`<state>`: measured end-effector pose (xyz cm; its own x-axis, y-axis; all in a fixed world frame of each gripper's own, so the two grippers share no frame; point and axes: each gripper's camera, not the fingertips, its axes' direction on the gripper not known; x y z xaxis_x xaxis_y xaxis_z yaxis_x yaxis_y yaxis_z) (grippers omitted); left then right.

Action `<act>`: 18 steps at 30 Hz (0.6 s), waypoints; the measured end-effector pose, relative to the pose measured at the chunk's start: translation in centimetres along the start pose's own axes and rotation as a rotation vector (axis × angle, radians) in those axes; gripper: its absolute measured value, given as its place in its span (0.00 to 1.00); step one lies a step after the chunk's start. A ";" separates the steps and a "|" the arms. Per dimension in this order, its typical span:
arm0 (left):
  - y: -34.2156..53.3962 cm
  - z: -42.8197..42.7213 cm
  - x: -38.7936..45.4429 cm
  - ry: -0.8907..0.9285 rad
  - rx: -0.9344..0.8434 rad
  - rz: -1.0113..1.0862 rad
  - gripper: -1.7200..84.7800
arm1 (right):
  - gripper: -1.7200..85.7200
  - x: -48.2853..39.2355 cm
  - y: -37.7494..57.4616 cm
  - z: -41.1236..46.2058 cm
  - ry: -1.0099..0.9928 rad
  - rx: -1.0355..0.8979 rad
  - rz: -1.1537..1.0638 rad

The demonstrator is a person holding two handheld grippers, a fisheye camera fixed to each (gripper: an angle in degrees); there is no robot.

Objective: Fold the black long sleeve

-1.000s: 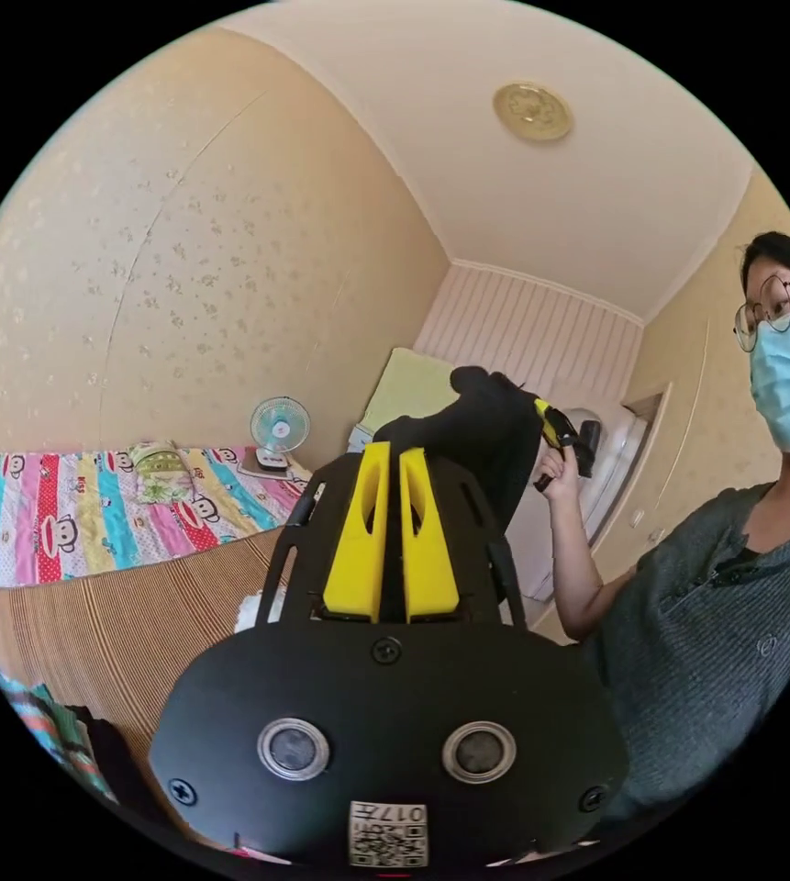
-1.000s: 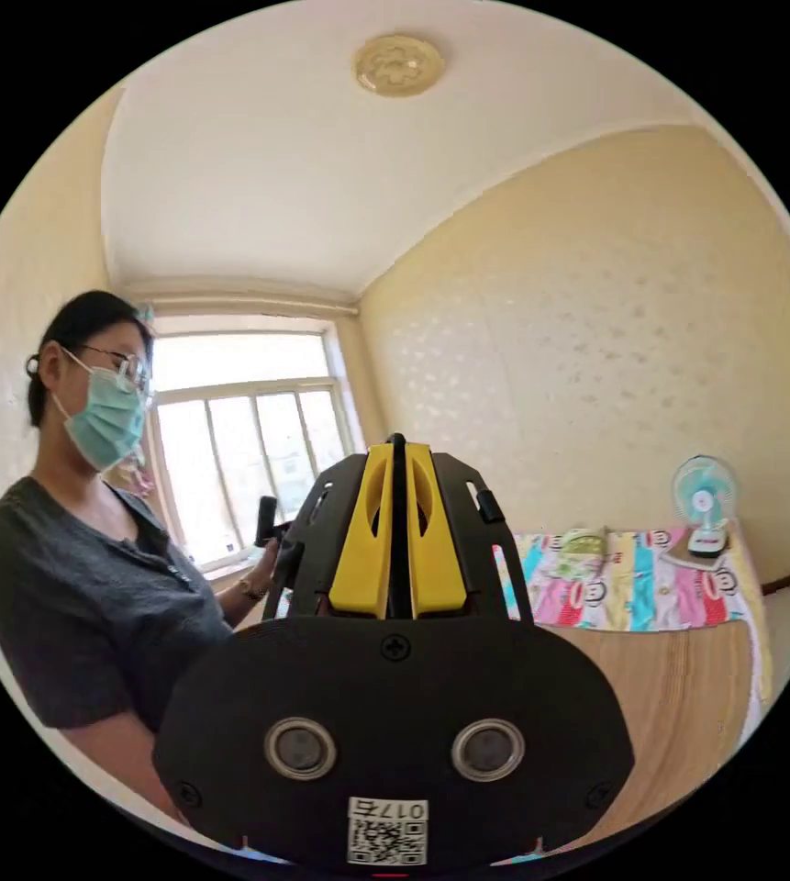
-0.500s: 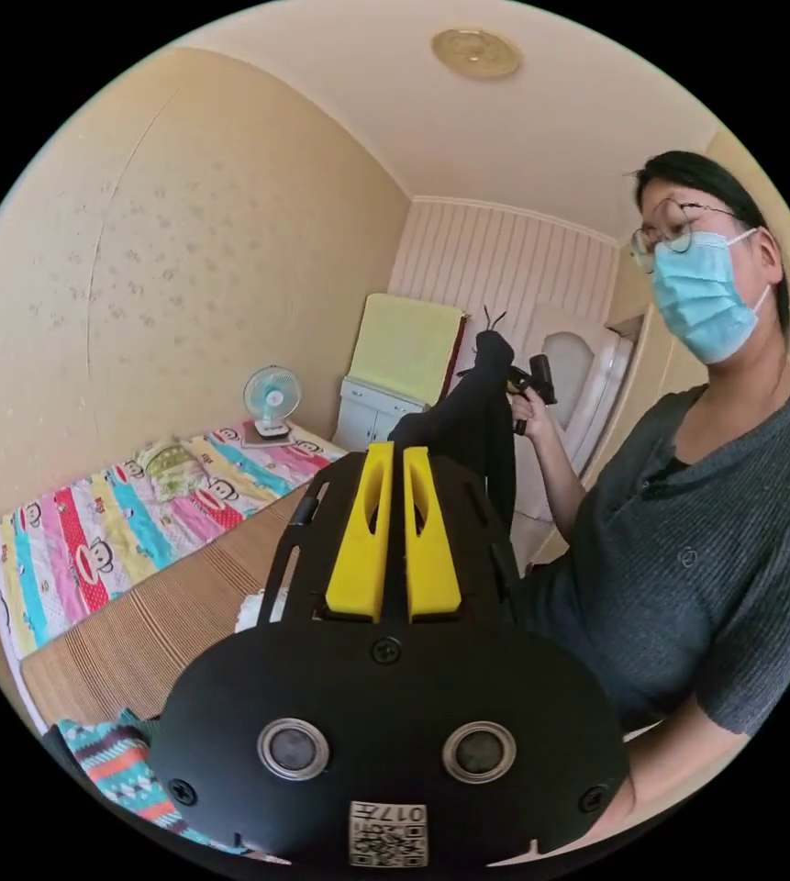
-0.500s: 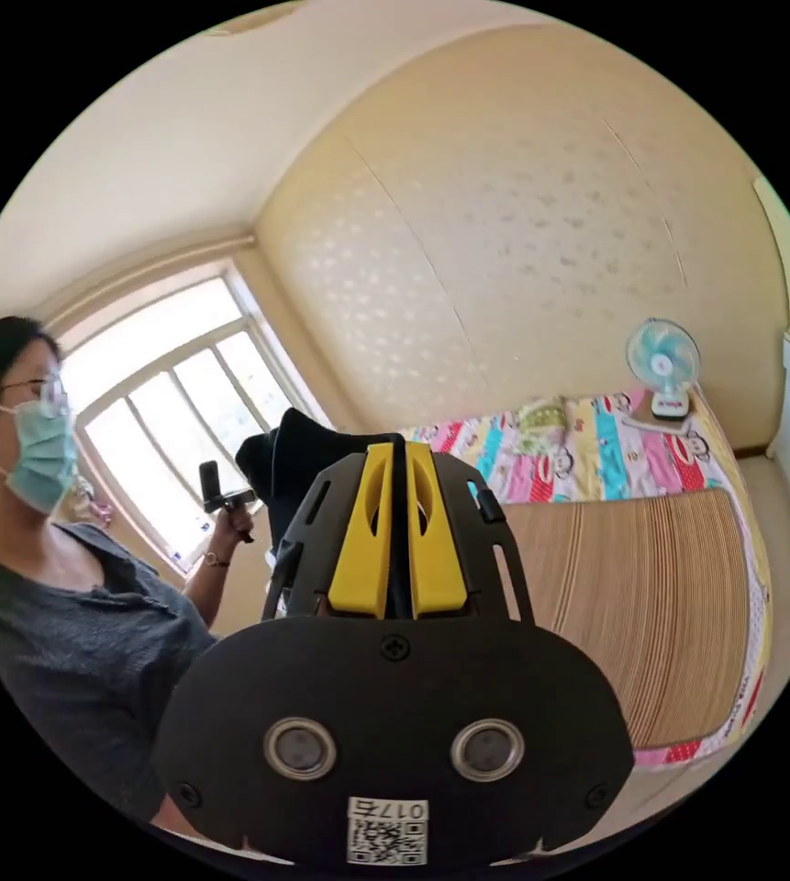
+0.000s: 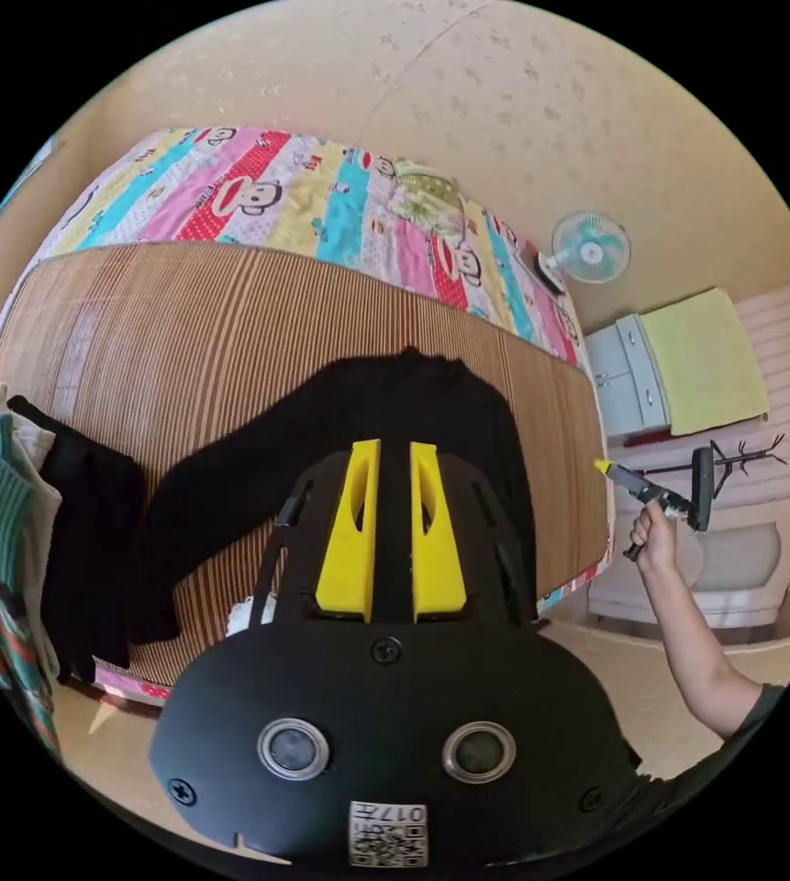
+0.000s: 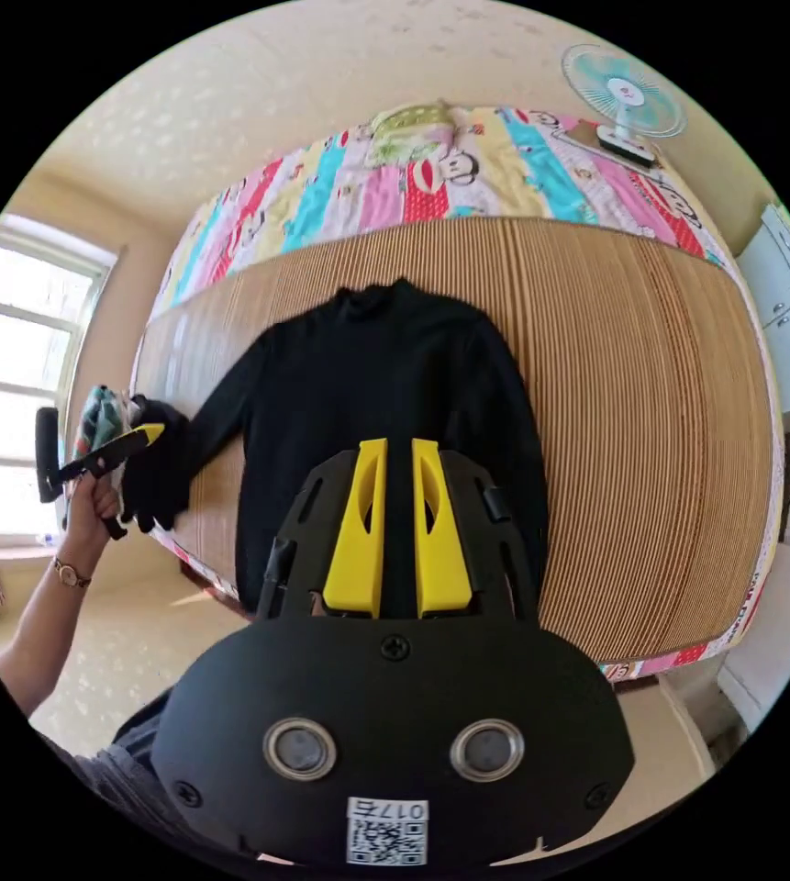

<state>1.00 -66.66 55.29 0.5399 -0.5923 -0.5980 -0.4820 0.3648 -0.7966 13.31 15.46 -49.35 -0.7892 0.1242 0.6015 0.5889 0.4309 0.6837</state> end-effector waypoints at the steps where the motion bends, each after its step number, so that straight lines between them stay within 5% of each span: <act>1: 1.5 3.1 0.2 -0.001 -0.085 0.045 0.09 | 0.07 0.0 0.4 1.4 0.015 -0.042 -0.016; 7: 10.5 16.6 -2.2 -0.058 -0.535 0.012 0.08 | 0.03 2.8 6.6 12.0 0.167 -0.491 -0.096; 9: 13.9 18.8 -3.3 -0.149 -0.656 -0.017 0.06 | 0.03 3.5 9.5 10.3 0.236 -0.399 -0.194; 14: 17.1 16.0 -6.1 -0.052 -0.616 -0.144 0.04 | 0.03 6.4 8.9 6.4 0.264 -0.476 -0.230; 18: 17.3 9.0 -12.4 0.100 -0.340 -0.422 0.06 | 0.03 11.7 6.2 1.5 0.042 -0.508 -0.056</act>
<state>-7.84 -46.58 48.13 0.6745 -0.7083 -0.2083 -0.4424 -0.1620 -0.8821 7.49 20.93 -38.75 -0.8205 0.0725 0.5671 0.5645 -0.0540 0.8237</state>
